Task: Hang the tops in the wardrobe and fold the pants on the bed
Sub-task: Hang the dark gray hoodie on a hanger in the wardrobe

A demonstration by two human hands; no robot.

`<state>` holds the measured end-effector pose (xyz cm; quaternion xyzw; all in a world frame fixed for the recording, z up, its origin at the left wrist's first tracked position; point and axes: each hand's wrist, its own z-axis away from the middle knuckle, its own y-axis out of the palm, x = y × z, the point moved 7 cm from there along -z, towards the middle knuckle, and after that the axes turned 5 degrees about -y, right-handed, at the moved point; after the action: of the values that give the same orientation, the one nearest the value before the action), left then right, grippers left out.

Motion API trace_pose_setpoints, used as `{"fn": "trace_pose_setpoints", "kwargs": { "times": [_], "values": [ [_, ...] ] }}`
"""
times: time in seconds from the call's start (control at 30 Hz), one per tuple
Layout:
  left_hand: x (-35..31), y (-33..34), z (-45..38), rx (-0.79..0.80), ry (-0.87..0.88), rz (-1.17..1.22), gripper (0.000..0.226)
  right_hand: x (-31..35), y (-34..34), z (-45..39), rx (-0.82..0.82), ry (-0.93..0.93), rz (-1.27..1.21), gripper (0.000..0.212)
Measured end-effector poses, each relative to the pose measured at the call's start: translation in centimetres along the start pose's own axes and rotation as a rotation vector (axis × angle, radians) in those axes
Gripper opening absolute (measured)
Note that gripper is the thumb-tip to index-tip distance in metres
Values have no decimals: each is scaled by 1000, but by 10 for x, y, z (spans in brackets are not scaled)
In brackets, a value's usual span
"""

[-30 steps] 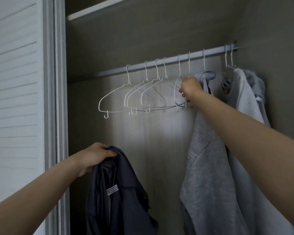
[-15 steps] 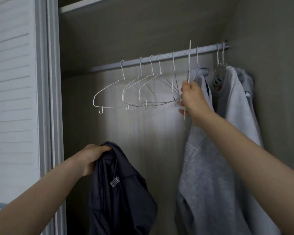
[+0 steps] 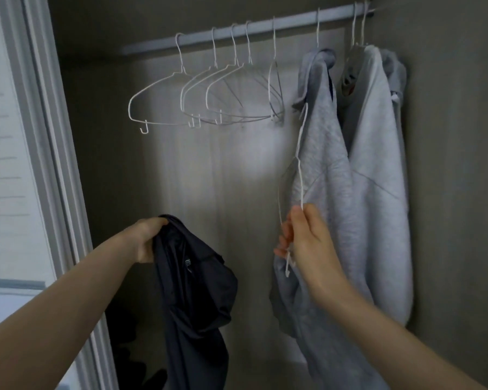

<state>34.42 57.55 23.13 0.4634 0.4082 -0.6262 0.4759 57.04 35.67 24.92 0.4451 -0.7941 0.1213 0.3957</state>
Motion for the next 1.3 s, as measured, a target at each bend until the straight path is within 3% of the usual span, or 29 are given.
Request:
{"fn": "trace_pose_setpoints", "kwargs": {
  "times": [0.33,0.5,0.6,0.8,1.0,1.2,1.3],
  "values": [
    [29,-7,-16,6,-74,-5,19,-7,-2,59,323,197,59,36],
    [36,-35,-27,-132,5,61,18,6,-11,63,372,346,-167,33],
    [40,-49,-31,-198,46,84,6,18,-14,57,395,375,-202,29],
    [41,-68,-28,-274,109,18,9,14,-9,55,487,484,-228,28],
    [21,-40,-6,-127,237,-139,13,-31,13,67,560,553,-203,30],
    [-15,20,42,171,385,-258,19,-68,23,72,415,497,-343,26],
    [-37,22,62,70,585,-718,40,-69,17,69,395,435,-478,28]
  ]
}}
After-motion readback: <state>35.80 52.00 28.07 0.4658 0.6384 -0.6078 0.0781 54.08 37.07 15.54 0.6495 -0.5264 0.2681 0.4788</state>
